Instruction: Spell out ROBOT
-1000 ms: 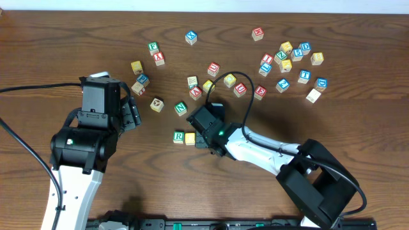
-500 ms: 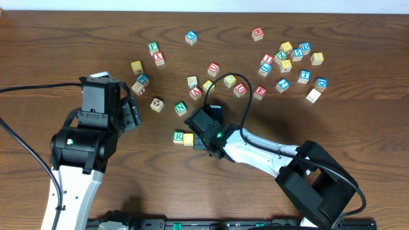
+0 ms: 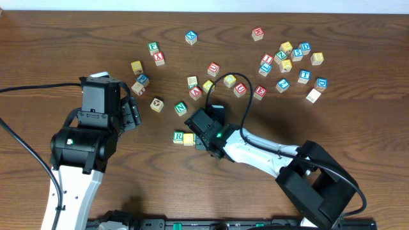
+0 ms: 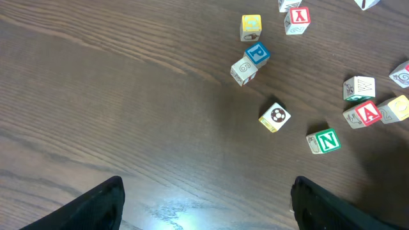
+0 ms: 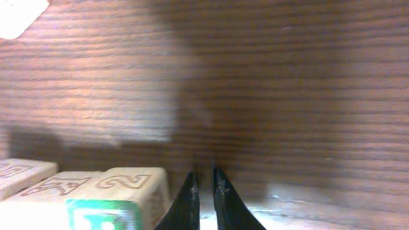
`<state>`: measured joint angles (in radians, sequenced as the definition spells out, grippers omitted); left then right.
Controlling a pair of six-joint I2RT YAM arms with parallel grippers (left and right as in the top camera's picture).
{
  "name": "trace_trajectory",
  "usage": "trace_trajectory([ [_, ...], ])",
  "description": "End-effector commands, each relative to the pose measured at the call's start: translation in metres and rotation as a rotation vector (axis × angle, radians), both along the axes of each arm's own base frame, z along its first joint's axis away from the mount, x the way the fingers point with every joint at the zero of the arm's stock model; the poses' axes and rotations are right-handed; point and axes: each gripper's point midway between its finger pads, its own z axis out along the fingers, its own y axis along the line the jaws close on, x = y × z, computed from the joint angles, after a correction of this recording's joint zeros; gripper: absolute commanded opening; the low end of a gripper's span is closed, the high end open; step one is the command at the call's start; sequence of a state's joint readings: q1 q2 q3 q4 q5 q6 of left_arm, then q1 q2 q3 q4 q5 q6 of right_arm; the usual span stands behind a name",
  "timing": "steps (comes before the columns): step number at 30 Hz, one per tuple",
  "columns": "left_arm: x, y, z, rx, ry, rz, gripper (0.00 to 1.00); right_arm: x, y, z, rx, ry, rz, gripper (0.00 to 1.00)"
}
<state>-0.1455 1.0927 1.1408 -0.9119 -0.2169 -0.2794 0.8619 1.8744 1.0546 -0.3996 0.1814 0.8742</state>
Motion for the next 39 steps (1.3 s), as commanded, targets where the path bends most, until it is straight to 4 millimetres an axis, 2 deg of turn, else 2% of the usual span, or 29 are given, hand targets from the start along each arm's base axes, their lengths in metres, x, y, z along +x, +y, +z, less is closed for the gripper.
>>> trace_trajectory([
  [1,0.002,0.004,0.01,0.023,-0.022,0.003,0.82,0.006,-0.026,-0.01,-0.077,0.001,-0.059,0.04],
  [5,0.002,0.004,0.01,0.023,-0.022,0.003,0.82,0.016,-0.04,-0.01,-0.096,0.0,-0.079,0.06],
  [12,0.002,0.004,0.01,0.023,-0.022,0.003,0.82,0.042,-0.052,0.005,-0.146,-0.022,0.009,0.25],
  [18,0.002,0.004,0.01,0.023,-0.022,0.003,0.82,0.073,-0.05,0.044,-0.161,-0.061,0.065,0.47],
  [23,0.002,0.004,0.01,0.023,-0.022,0.003,0.82,0.101,-0.042,0.085,-0.108,-0.1,0.074,0.58],
  [27,0.002,0.004,0.01,0.023,-0.022,0.003,0.82,0.119,-0.039,0.118,-0.058,-0.128,0.077,0.6],
  [31,0.002,0.004,0.01,0.023,-0.022,0.003,0.82,0.129,-0.043,0.136,-0.055,-0.149,0.076,0.65],
  [34,0.002,0.004,0.01,0.023,-0.022,0.003,0.82,0.131,-0.043,0.14,-0.05,-0.156,0.089,0.69],
  [39,0.002,0.004,0.01,0.023,-0.022,0.003,0.82,0.136,-0.05,0.138,-0.032,-0.143,0.038,0.7],
])
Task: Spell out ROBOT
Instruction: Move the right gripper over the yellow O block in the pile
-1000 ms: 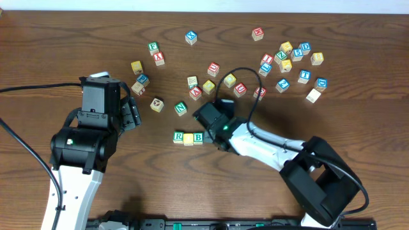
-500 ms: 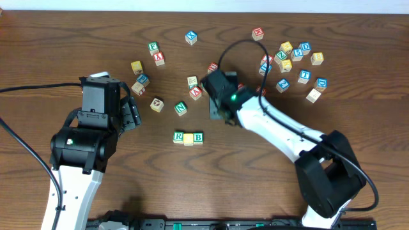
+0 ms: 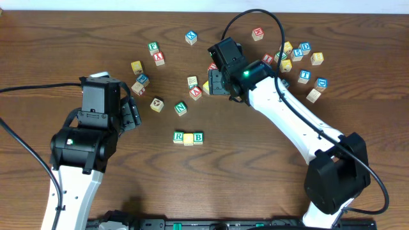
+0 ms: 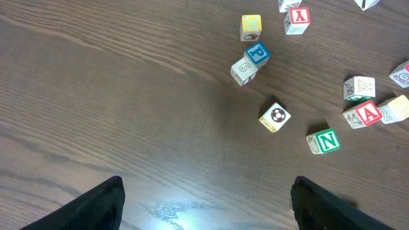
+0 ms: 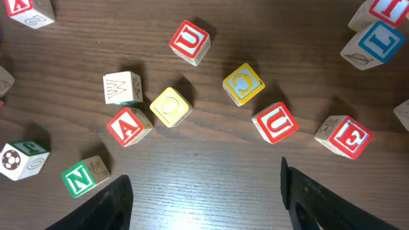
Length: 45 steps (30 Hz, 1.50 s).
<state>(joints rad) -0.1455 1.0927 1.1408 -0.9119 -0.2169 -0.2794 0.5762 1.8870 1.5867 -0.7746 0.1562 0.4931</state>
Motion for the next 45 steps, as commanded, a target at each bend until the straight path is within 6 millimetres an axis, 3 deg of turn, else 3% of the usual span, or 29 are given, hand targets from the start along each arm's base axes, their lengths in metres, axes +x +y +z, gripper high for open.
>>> trace_trajectory([
  [1,0.002,0.004,0.01,0.023,-0.022,0.003,0.82,0.008,-0.008,0.001,0.03,0.008,-0.057,0.7],
  [5,0.002,0.004,0.01,0.023,-0.022,0.003,0.82,0.016,-0.009,-0.003,0.119,0.035,-0.153,0.76],
  [9,0.002,0.004,0.01,0.023,-0.022,0.003,0.82,0.026,-0.001,-0.006,0.217,0.062,-0.249,0.76],
  [16,0.002,0.004,0.01,0.023,-0.022,0.003,0.82,0.048,0.04,-0.02,0.374,0.184,-0.329,0.8],
  [20,0.002,0.004,0.01,0.023,-0.022,0.003,0.82,0.057,0.053,-0.037,0.379,0.258,-0.403,0.73],
  [27,0.002,0.004,0.01,0.023,-0.022,0.003,0.82,0.053,0.047,-0.064,0.348,0.33,-0.563,0.7],
  [45,0.002,0.004,0.01,0.023,-0.022,0.003,0.82,0.042,0.044,-0.082,0.197,0.245,-0.642,0.69],
])
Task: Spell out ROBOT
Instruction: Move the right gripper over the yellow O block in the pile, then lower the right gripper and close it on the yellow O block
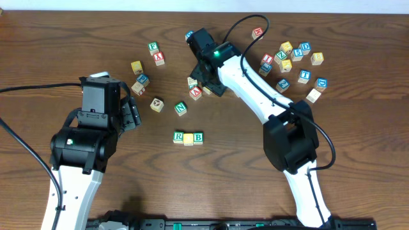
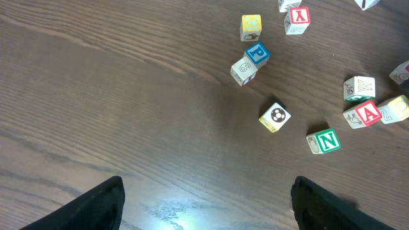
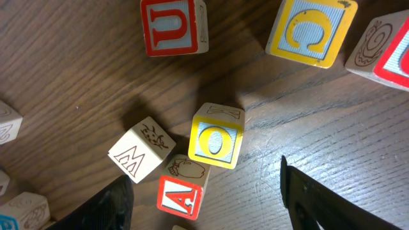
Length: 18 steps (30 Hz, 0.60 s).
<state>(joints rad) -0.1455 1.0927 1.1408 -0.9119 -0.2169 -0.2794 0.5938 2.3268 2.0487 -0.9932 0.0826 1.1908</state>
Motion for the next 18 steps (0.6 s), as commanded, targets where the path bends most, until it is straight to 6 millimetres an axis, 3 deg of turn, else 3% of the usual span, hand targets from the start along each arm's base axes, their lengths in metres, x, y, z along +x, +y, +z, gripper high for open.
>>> trace_trajectory([
  [1,0.002,0.004,0.01,0.023,-0.022,0.003,0.82,0.007,-0.007,-0.011,-0.039,-0.008,-0.05,0.69],
  [11,0.002,0.004,0.01,0.023,-0.022,0.003,0.82,0.01,-0.011,-0.038,-0.077,0.011,-0.076,0.69],
  [18,0.002,0.004,0.01,0.023,-0.022,0.003,0.82,0.01,-0.012,-0.041,-0.08,0.009,-0.077,0.69],
])
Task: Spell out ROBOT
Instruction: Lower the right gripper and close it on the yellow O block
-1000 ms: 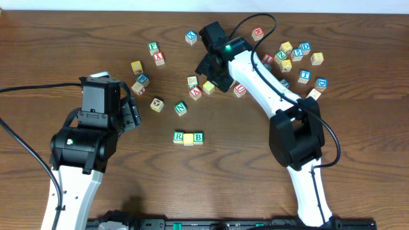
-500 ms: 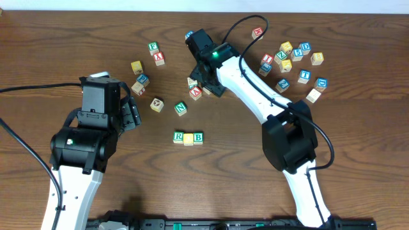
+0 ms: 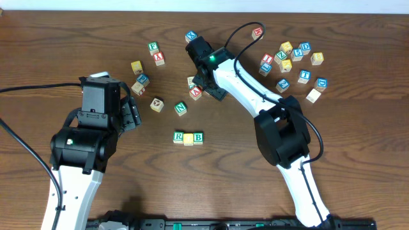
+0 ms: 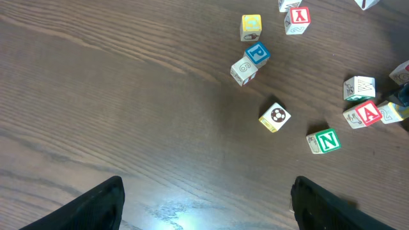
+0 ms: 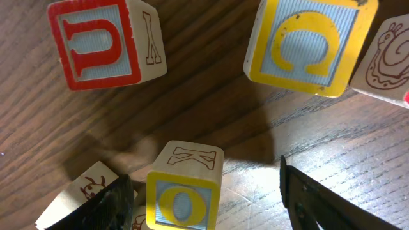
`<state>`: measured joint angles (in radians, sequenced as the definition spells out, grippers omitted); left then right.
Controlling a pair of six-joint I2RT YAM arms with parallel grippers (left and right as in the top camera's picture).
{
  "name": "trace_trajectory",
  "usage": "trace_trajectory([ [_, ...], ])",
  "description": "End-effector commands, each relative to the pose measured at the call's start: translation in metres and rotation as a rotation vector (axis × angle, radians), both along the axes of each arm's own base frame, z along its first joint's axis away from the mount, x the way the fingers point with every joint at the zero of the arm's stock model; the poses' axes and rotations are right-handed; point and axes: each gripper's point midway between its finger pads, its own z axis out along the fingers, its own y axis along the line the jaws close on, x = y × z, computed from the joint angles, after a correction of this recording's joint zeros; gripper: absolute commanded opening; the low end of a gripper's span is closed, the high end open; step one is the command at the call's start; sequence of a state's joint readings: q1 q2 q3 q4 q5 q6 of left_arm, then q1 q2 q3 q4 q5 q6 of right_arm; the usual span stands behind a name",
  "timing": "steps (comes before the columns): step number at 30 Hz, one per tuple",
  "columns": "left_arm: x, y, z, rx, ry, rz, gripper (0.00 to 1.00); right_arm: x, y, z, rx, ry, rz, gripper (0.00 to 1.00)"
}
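A short row stands in the front middle: a green R block (image 3: 178, 137), a yellow block (image 3: 188, 138) and a green B block (image 3: 198, 137). My right gripper (image 3: 208, 84) is low over the loose blocks at the back middle. In its wrist view the right gripper (image 5: 204, 214) is open, with a yellow O block (image 5: 183, 199) between the fingers, nearer the left one. My left gripper (image 4: 204, 207) is open over bare wood at the left, holding nothing.
Around the O block lie a red U block (image 5: 102, 41), a yellow C block (image 5: 310, 41) and a plain block with a drawing (image 5: 80, 195). A green N block (image 4: 326, 140) and a red A block (image 4: 367, 114) lie nearby. Several more blocks (image 3: 294, 61) are scattered at the back right.
My right gripper has come lower and closer over the yellow O block, which now sits between its open fingers. The left arm and the row have not changed.
My right gripper was shut, low beside the row's R and yellow blocks. Then it was open above the loose blocks at the back, with R, yellow and B showing in the row. Then it hung over the O block, and now it straddles that block.
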<state>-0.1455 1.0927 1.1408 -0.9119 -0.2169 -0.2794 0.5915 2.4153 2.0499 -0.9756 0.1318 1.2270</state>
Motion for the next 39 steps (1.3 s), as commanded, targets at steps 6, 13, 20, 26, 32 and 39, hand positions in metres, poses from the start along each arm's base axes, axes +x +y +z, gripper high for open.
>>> trace_trajectory([
  [6,0.002,0.004,0.01,0.023,-0.022,0.003,0.82,0.008,-0.004,0.0,-0.026,-0.028,-0.028,0.53],
  [13,0.002,0.004,0.01,0.023,-0.022,0.003,0.82,0.007,-0.004,0.0,-0.026,-0.028,-0.028,0.32],
  [20,0.002,0.004,0.01,0.023,-0.022,0.003,0.82,0.005,-0.004,-0.003,-0.035,-0.021,-0.024,0.36],
  [26,0.002,0.004,0.01,0.023,-0.022,0.003,0.82,0.003,-0.002,-0.012,-0.044,-0.008,-0.02,0.36],
  [32,0.002,0.004,0.01,0.023,-0.022,0.003,0.82,0.002,-0.002,-0.013,-0.046,-0.006,-0.019,0.36],
  [39,0.002,0.004,0.01,0.023,-0.022,0.003,0.82,0.002,-0.002,-0.013,-0.052,-0.009,-0.018,0.35],
])
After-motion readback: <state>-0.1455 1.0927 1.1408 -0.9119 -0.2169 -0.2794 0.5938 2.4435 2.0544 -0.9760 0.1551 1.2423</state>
